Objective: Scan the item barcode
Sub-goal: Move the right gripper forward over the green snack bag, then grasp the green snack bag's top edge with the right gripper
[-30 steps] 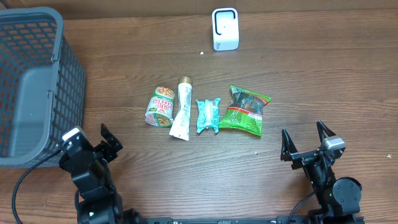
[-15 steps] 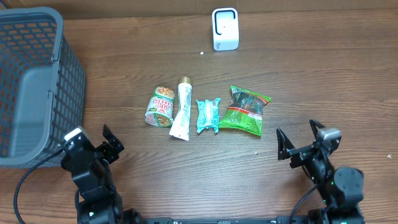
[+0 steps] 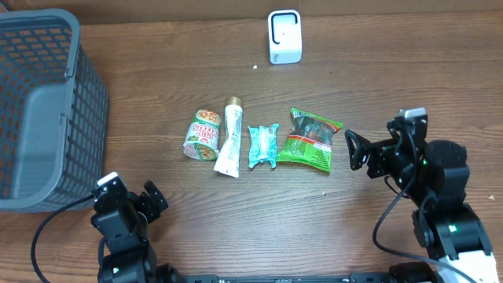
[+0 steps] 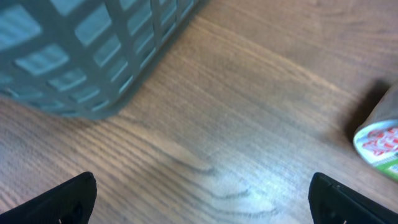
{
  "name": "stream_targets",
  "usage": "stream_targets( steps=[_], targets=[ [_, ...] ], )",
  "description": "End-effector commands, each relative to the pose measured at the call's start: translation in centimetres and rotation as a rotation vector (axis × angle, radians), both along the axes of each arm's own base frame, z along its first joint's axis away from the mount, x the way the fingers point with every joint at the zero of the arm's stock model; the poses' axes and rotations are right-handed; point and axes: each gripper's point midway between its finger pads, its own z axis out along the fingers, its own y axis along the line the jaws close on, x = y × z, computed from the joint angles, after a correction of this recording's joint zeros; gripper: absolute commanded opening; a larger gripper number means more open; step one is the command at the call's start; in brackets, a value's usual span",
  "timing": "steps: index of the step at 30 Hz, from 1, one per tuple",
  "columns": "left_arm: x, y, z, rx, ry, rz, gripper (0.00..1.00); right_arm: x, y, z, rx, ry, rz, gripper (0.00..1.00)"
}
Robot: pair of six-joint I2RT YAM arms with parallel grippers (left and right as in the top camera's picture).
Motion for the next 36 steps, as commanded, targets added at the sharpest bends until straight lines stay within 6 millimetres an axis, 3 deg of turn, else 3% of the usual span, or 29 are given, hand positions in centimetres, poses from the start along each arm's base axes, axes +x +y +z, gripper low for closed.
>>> stream_targets(
  steps=[1,13,18,24,30,36],
  targets=[
    [-0.2,-0.3,0.3,-0.013,0.009,-0.004,1.0,0.4,1.4,0.8,0.034,0.015,0.07,1.0],
    [-0.6,-0.4,-0.2,-0.022,0.036,-0.004,1.0,-0.2,4.1,0.3,0.119,0.162,0.218,1.0],
    [-0.6,-0.4,-0.2,-0.022,0.036,-0.004,1.0,0.7,4.3,1.0,0.114,0.339,0.208,1.0],
    [-0.6,-0.4,-0.2,-0.022,0.036,-0.004,1.0,3.2,3.9,1.3,0.06,0.523,0.17,1.0],
    [-0.6,-0.4,-0.2,-0.022,0.036,-0.004,1.0,5.9,3.7,-2.1,0.035,0.58,0.14,1.0],
    [-0.6,-0.4,-0.2,-0.022,0.036,-0.004,1.0,6.8,3.8,-7.9,0.028,0.755,0.121,1.0]
  ],
)
